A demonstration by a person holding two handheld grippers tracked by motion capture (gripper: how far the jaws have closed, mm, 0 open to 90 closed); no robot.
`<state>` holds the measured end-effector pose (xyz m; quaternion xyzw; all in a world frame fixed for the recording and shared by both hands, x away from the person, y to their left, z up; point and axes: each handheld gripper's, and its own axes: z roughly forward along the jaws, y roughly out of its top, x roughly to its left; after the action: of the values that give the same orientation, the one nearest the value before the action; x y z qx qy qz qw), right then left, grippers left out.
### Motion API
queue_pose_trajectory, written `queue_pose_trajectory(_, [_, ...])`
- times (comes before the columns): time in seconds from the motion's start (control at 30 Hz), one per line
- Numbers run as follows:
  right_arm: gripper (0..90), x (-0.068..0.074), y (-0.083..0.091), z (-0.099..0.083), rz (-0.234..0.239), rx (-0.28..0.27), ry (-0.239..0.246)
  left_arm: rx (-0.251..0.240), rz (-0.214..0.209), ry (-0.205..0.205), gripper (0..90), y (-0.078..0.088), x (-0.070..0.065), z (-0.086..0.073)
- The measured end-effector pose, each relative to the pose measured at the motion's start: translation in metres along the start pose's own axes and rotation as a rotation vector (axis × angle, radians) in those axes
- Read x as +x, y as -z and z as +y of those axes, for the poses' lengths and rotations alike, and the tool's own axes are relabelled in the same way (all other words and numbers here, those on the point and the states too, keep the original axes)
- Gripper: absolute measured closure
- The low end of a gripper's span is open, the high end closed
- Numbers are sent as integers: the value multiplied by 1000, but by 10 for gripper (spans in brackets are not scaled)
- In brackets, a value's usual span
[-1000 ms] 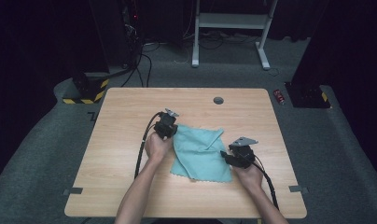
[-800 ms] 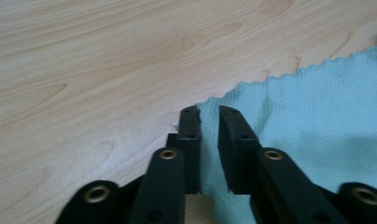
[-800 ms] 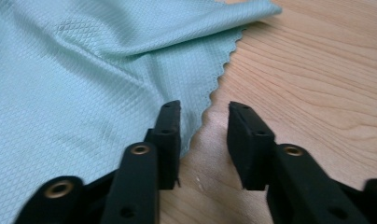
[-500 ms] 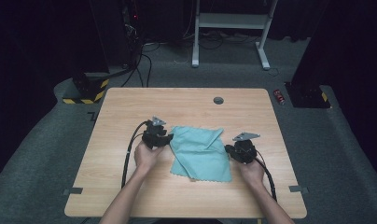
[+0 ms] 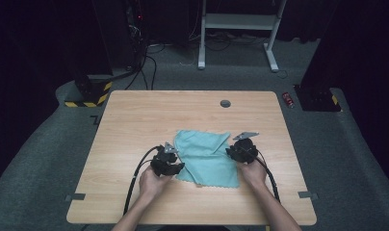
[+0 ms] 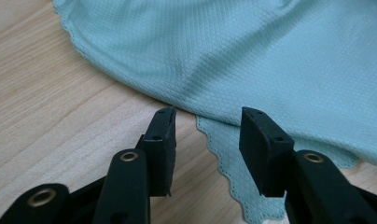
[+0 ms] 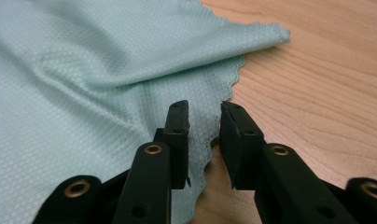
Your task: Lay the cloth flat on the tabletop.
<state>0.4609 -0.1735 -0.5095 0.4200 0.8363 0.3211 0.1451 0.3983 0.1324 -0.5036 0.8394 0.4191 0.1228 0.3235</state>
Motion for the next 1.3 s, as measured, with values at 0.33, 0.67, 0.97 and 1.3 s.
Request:
queue_pose_trajectory(0.33, [896, 5, -1, 3, -39, 37, 70, 50, 14, -89, 709, -3, -9, 1])
queue_pose_trajectory(0.67, [897, -6, 18, 0, -69, 14, 61, 94, -40, -107, 893, 7, -12, -6])
queue_pose_trajectory(0.97, [879, -12, 16, -10, -69, 39, 37, 111, -58, -82, 884, 23, -13, -25])
queue_pose_trajectory(1.3, [783, 7, 46, -30, -16, -31, 77, 15, -40, -79, 659, 32, -17, -29])
